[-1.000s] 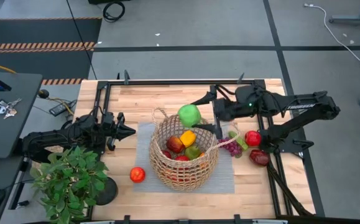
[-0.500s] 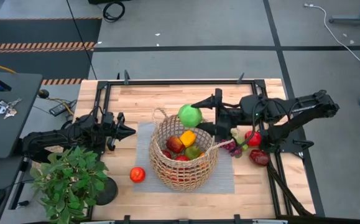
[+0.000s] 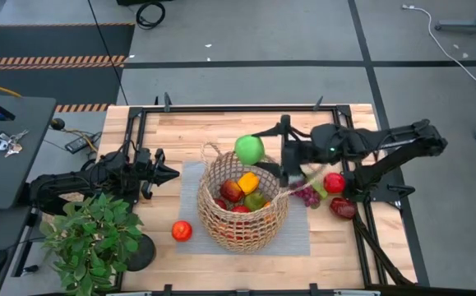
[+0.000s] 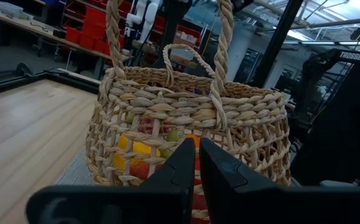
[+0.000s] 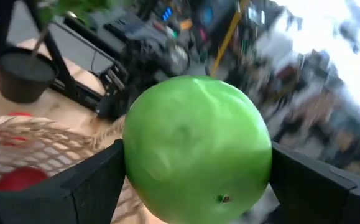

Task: Build produce basket
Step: Put the green apple into the brown basket

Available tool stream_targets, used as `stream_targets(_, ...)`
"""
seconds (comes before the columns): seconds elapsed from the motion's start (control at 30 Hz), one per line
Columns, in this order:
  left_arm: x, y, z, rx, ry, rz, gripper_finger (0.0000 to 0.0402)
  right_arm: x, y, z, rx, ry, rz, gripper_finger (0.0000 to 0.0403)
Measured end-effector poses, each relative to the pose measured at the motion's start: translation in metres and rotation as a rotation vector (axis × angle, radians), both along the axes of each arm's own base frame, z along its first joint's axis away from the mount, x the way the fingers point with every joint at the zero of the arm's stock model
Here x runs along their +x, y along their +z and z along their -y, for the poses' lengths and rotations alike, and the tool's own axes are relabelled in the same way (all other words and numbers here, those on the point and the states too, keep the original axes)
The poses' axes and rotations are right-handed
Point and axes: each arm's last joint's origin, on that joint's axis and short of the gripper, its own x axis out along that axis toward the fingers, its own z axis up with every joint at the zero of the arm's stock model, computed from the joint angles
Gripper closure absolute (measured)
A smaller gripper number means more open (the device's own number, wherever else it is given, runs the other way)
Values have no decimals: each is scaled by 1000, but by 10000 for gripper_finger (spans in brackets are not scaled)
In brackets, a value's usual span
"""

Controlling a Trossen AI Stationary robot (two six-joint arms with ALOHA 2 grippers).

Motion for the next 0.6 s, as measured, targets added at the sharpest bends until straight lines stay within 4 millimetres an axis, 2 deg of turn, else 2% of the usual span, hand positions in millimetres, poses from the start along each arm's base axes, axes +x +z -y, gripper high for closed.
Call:
stream_targets(0.13, 0, 0, 0, 0, 0, 0, 369, 9, -12, 11, 203, -70, -45, 40)
stream_targets(0.3, 0, 0, 0, -1, 0, -1, 366, 17, -28, 24, 365, -39, -146, 39)
stream_targets(0.47, 0, 0, 0, 0, 0, 1, 372, 35, -49, 31, 452, -37, -237, 39)
stream_targets(0.6, 0, 0, 0, 0, 0, -1, 373, 54, -74, 31, 479, -3, -336, 39)
